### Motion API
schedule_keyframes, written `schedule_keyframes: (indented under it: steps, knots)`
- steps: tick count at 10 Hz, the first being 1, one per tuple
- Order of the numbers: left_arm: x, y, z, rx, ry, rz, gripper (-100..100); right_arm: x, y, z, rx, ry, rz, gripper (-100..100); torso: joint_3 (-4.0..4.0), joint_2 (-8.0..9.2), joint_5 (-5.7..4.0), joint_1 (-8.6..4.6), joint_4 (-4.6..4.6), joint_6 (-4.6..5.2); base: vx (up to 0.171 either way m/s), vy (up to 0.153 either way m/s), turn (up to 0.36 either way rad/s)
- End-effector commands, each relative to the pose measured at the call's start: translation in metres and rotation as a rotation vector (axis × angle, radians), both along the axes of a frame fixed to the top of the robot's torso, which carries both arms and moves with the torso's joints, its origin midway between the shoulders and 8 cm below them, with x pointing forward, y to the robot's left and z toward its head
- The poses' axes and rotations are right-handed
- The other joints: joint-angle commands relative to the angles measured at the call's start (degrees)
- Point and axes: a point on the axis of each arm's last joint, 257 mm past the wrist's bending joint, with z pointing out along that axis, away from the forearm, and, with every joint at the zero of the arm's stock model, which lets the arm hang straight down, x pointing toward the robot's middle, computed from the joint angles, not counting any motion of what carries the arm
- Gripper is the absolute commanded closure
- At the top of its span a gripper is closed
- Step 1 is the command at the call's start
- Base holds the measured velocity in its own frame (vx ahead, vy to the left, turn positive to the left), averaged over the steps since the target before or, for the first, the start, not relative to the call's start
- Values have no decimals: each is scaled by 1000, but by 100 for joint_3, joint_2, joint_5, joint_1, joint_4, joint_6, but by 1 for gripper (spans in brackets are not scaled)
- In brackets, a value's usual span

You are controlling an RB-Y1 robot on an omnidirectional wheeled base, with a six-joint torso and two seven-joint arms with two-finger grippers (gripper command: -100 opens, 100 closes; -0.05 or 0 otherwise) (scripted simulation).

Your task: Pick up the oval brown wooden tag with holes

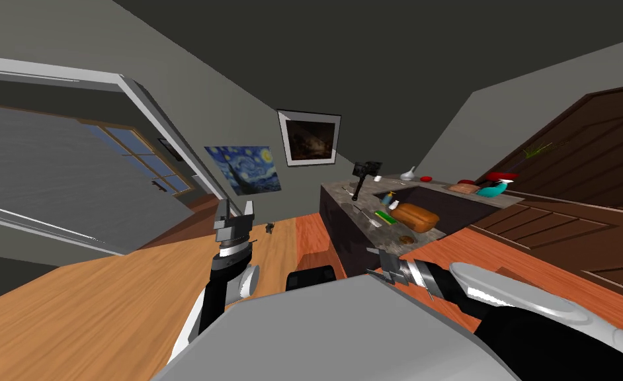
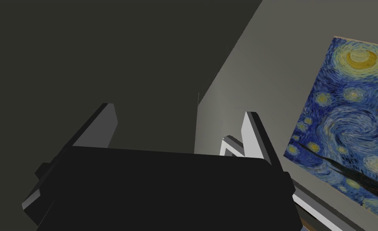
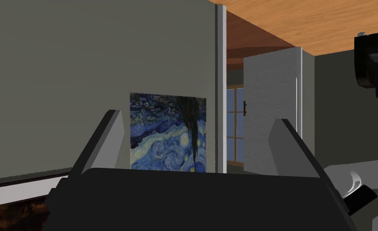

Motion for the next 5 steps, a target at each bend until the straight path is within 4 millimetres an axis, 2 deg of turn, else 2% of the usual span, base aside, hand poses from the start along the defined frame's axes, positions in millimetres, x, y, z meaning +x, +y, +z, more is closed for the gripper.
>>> schedule_keyframes:
  steps: [1,2,3,4,5]
  knots:
    - [0,0,0,0,0,0,0,-16,-25,-14,-99,39,37,-100,0,0,0,0,0,0,121,31,-31]
    - [0,0,0,0,0,0,0,-16,-26,-14,-111,47,61,-100,-3,-6,0,0,-1,2,108,20,-24]
    - [0,0,0,0,0,0,0,-30,-48,-24,-187,76,86,-100,-2,-4,-2,-5,-1,0,113,4,-35]
    - [0,0,0,0,0,0,0,-30,-49,-24,-199,83,111,-100,-3,-6,-2,-10,-1,1,90,-1,-26]
    - [0,0,0,0,0,0,0,-43,-72,-32,-274,113,145,-100,0,1,-4,-13,0,0,98,-10,-62]
